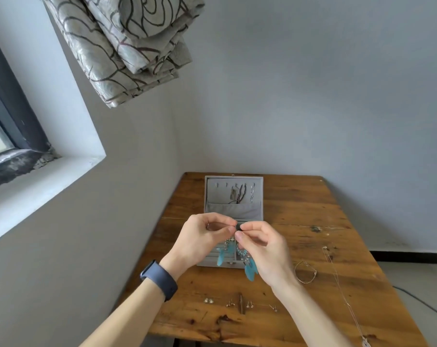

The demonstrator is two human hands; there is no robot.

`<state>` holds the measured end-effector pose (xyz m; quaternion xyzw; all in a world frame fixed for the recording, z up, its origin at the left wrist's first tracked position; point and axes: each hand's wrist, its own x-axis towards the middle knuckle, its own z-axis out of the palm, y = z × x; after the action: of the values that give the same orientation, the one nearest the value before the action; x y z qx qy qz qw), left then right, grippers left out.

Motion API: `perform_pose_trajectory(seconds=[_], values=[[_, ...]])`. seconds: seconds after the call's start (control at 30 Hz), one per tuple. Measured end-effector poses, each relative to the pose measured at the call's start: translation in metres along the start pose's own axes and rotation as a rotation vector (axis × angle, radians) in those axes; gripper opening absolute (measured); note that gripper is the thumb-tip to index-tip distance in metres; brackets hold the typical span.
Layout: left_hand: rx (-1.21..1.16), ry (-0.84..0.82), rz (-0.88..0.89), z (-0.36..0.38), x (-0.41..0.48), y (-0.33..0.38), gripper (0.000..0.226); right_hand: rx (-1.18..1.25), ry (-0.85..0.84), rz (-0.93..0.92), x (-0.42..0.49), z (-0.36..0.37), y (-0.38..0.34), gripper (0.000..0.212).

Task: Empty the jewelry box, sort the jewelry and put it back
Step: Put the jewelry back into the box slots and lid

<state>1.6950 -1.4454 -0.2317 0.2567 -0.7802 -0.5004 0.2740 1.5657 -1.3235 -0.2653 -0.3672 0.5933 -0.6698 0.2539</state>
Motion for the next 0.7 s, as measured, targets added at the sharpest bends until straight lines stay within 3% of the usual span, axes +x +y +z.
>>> perform_pose_trajectory(seconds=[0.33,0.53,0.6,0.7], values=[[0.261,0.036,0.051,-0.008,0.023,-0.008,0.01,-0.308,-0.042,-0.023,0.025,0.011,0.012,0.002],[0.327,0.051,0.031,-0.019,0.051,-0.028,0.013,-0.248,-0.112,0.106,0.057,0.027,0.031,0.007],[0.261,0.09,-0.02,-0.026,0.067,-0.037,0.016,-0.226,-0.101,0.115,0.073,0.032,0.037,0.007],[-0.079,0.173,-0.174,-0.039,0.093,-0.049,0.032,-0.143,-0.063,0.158,0.104,0.038,0.04,0.007]])
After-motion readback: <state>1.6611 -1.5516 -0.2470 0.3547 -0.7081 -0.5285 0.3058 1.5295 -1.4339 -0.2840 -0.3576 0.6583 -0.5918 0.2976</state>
